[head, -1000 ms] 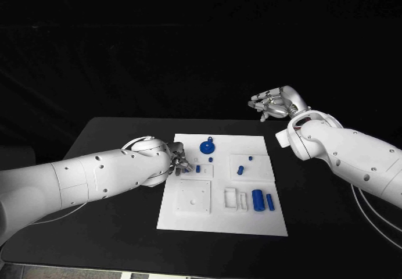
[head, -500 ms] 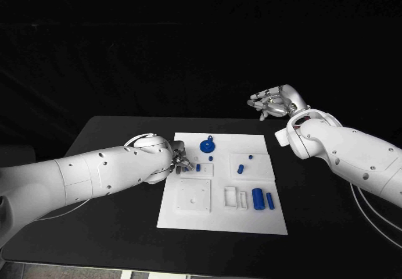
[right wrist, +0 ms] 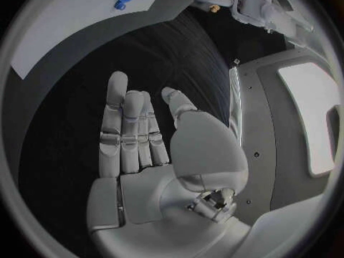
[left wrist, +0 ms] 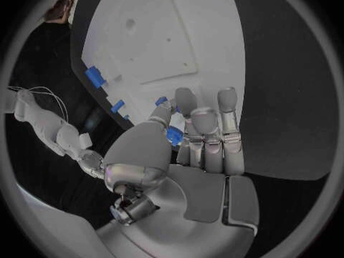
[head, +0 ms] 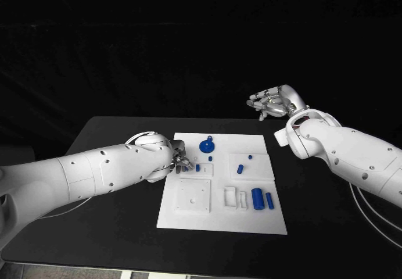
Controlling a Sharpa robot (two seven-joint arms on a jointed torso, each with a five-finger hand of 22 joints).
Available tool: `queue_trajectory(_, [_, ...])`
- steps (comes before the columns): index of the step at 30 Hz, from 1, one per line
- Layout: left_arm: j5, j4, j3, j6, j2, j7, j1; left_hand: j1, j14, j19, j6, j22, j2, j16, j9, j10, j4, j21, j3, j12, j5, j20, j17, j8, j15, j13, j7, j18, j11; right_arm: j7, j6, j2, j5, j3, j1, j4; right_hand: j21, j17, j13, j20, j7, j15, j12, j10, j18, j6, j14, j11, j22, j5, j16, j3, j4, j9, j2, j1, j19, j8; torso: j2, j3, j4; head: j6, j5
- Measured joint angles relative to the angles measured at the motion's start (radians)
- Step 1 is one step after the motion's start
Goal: Assemble the parts on the task board
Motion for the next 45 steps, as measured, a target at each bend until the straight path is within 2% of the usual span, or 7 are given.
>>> queue_trajectory(5, [0.000, -0.005, 0.001, 0.008, 0.003, 0.000, 0.001, 0.007, 0.000, 0.000, 0.001, 0.000, -0.007, 0.000, -0.009, 0.000, 0.004, 0.000, 0.004, 0.000, -0.052, 0.000, -0.004, -0.003, 0.000, 0.000, -0.003, 0.000, 0.000, 0.000, 0.001, 0.000, 0.000, 0.000, 0.000, 0.000, 0.000, 0.000, 0.000, 0.000, 0.000, 0.000, 0.000, 0.000, 0.000, 0.000, 0.000, 0.000, 0.000, 0.000, 0.000, 0.000, 0.000, 0.000, 0.000, 0.000, 0.000, 0.000, 0.000, -0.0002, 0.0005, -0.001, 0.000])
queue_trajectory(10, [0.000, -0.008, 0.001, 0.014, 0.003, 0.000, 0.002, 0.029, -0.004, 0.000, 0.009, 0.000, -0.029, 0.000, -0.015, 0.000, 0.053, -0.005, -0.013, 0.000, -0.058, 0.000, -0.007, -0.008, -0.004, 0.003, -0.011, 0.000, 0.000, 0.000, 0.003, 0.001, 0.000, 0.000, 0.000, 0.000, 0.000, 0.000, 0.000, 0.000, 0.000, 0.000, 0.000, 0.000, 0.000, 0.000, 0.000, 0.000, 0.000, 0.000, 0.000, 0.000, 0.000, 0.000, 0.000, 0.000, 0.000, 0.000, 0.000, -0.0003, 0.0007, -0.002, -0.001])
queue_trajectory(16, [0.001, -0.008, 0.002, 0.016, 0.003, -0.001, 0.002, 0.040, -0.007, 0.000, 0.012, 0.001, -0.032, 0.000, -0.021, -0.004, 0.060, -0.005, -0.005, -0.004, -0.060, 0.000, -0.008, -0.009, 0.000, 0.003, -0.014, 0.000, 0.004, 0.000, 0.005, 0.000, 0.000, 0.000, 0.000, 0.000, 0.000, 0.000, 0.000, 0.000, 0.000, 0.000, 0.000, 0.000, 0.000, 0.000, 0.000, 0.000, 0.000, 0.000, 0.000, 0.000, 0.000, 0.000, 0.000, 0.000, 0.000, 0.000, 0.000, -0.0006, 0.0007, -0.002, -0.001])
queue_trajectory(20, [0.004, -0.006, 0.002, 0.017, 0.001, 0.000, 0.002, 0.045, -0.011, 0.000, 0.011, 0.001, -0.037, 0.000, -0.021, -0.004, 0.125, -0.005, 0.061, -0.008, -0.143, 0.000, -0.011, -0.007, 0.003, 0.006, -0.014, 0.000, 0.004, 0.000, 0.006, 0.000, 0.000, 0.000, 0.000, -0.001, 0.000, 0.000, 0.000, 0.000, 0.000, 0.000, 0.000, 0.000, 0.000, 0.000, 0.000, 0.000, 0.000, 0.000, 0.000, 0.000, 0.000, 0.000, 0.000, 0.000, 0.000, 0.000, 0.000, -0.0009, 0.0007, -0.001, -0.002])
queue_trajectory(25, [0.009, -0.003, 0.002, 0.017, -0.002, 0.003, 0.002, 0.049, -0.011, 0.000, 0.005, 0.001, -0.041, 0.000, -0.021, -0.004, 0.164, -0.005, 0.100, -0.009, -0.147, 0.000, -0.015, 0.017, 0.003, 0.010, -0.008, 0.000, 0.004, 0.000, 0.006, 0.000, 0.000, 0.000, 0.000, -0.001, 0.000, 0.000, 0.000, 0.000, 0.000, 0.000, 0.000, 0.000, 0.000, 0.000, 0.000, 0.000, 0.000, 0.000, 0.000, 0.000, 0.000, 0.000, 0.000, 0.000, 0.000, 0.000, 0.000, -0.0009, 0.0003, 0.000, -0.002])
queue_trajectory(39, [0.082, 0.017, 0.000, 0.035, -0.033, 0.016, 0.009, 0.043, -0.018, -0.007, -0.028, 0.000, -0.035, 0.000, 0.025, -0.004, 0.174, -0.005, 0.110, -0.017, -0.159, 0.000, -0.022, 0.030, 0.004, 0.017, -0.006, 0.000, 0.004, 0.000, 0.008, -0.001, 0.000, 0.000, 0.000, -0.001, 0.000, -0.001, -0.001, 0.000, 0.000, 0.000, 0.000, 0.000, 0.000, 0.000, 0.000, 0.000, -0.002, 0.006, 0.000, 0.003, 0.003, 0.000, 0.000, 0.000, 0.000, 0.000, 0.000, 0.0003, 0.0003, 0.000, -0.005])
queue_trajectory(45, [0.130, 0.019, 0.004, 0.094, -0.048, 0.012, 0.037, 0.056, -0.051, -0.020, -0.086, 0.000, -0.001, 0.010, 0.056, -0.018, 0.179, -0.011, 0.115, 0.000, -0.277, 0.002, -0.019, 0.060, 0.008, 0.030, 0.008, 0.000, 0.017, 0.000, 0.009, 0.000, 0.000, 0.000, 0.000, -0.002, 0.000, -0.001, -0.001, 0.000, 0.000, 0.000, 0.000, 0.000, 0.000, 0.000, 0.000, 0.000, -0.002, 0.006, 0.000, 0.003, 0.003, 0.000, 0.000, 0.000, 0.000, 0.000, -0.001, 0.0001, 0.0006, 0.002, -0.004])
